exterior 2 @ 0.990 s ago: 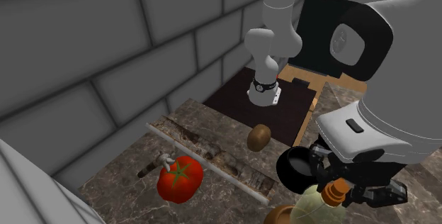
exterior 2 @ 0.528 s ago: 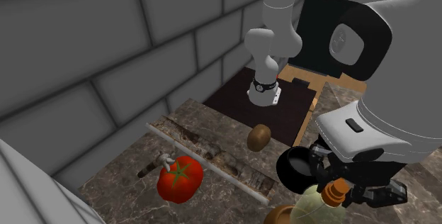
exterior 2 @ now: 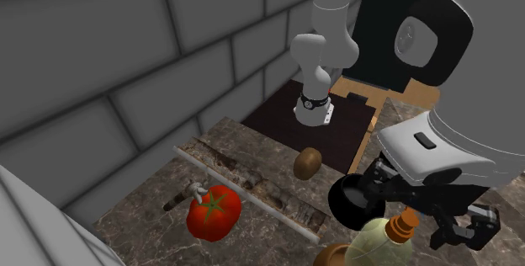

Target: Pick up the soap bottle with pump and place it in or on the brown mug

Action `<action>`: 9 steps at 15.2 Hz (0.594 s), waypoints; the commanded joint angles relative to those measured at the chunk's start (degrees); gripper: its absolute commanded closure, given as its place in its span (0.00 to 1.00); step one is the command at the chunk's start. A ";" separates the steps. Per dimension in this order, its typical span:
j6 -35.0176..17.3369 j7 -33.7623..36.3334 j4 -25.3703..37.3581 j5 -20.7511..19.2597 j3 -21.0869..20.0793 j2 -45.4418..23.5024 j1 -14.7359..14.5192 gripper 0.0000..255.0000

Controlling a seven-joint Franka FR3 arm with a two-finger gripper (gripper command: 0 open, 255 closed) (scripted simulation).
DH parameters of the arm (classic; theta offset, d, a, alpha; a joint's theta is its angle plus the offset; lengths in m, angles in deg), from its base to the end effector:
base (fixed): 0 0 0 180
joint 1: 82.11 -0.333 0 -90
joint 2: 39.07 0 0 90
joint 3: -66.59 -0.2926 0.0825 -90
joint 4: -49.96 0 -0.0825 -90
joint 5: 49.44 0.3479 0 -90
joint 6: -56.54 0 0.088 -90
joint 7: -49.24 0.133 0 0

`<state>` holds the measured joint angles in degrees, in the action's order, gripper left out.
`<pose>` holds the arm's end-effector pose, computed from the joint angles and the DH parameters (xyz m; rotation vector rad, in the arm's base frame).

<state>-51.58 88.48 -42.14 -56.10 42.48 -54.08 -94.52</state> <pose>0.5011 0.3314 0.4513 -3.1198 0.0444 -0.0560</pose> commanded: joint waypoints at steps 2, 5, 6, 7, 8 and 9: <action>4.92 -0.20 4.47 0.28 -0.18 0.45 -0.19 0.00; 4.92 -0.20 4.47 0.29 -0.18 0.45 -0.19 0.00; 4.92 -0.20 4.47 0.28 -0.18 0.45 -0.20 0.00; 4.92 -0.20 4.47 0.28 -0.18 0.45 -0.20 0.00; 4.92 -0.20 4.47 0.28 -0.18 0.45 -0.20 0.00; 4.92 -0.20 4.47 0.28 -0.18 0.45 -0.20 0.00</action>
<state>-46.67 88.28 -37.68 -55.81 42.30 -53.63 -94.71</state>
